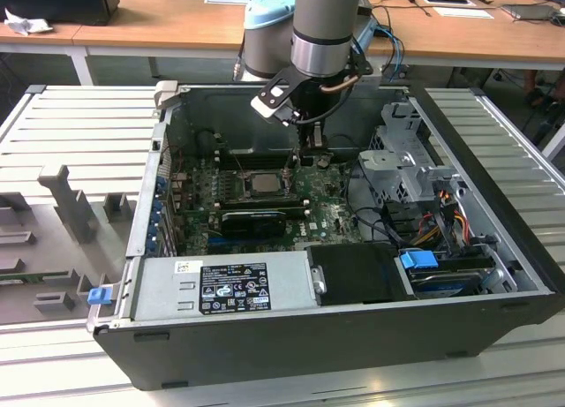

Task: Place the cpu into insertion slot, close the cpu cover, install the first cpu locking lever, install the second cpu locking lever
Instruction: 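Close the cpu cover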

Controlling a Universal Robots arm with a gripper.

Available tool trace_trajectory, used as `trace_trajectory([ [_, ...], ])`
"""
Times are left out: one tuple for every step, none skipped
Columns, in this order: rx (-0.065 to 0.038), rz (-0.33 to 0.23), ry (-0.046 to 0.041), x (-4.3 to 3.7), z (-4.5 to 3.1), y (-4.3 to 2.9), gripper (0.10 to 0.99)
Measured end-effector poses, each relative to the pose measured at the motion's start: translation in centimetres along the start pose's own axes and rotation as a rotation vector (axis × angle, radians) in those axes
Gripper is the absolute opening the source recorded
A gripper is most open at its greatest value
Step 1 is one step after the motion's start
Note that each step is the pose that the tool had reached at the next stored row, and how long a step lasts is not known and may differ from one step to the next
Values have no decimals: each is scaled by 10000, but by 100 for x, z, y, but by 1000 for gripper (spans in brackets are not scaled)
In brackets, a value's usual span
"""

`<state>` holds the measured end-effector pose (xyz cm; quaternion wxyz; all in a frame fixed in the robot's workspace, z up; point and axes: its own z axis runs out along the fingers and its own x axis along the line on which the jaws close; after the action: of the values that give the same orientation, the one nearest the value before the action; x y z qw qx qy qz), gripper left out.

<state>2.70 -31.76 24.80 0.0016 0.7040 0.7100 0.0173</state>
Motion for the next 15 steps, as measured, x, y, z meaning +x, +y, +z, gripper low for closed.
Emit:
trace_trajectory([
  [0, -1, 0, 0, 0, -3, 106],
  [0, 0, 0, 0, 0, -6, 106],
  [0, 0, 0, 0, 0, -8, 106],
  [0, 0, 0, 0, 0, -11, 106],
  [0, 0, 0, 0, 0, -15, 106],
  [0, 0, 0, 0, 0, -18, 106],
  [0, -1, 0, 0, -1, -19, 106],
  [1, 0, 0, 0, -1, -23, 106],
  [0, -1, 1, 0, 0, -26, 106],
  [0, 0, 0, 0, -1, -28, 106],
  [0, -1, 0, 0, -1, -29, 106],
  [0, 0, 1, 0, -1, -32, 106],
  [0, 1, 1, 0, -1, -34, 106],
  [0, 0, 0, 0, -1, -40, 106],
  [0, 0, 1, 1, -1, -44, 106],
])
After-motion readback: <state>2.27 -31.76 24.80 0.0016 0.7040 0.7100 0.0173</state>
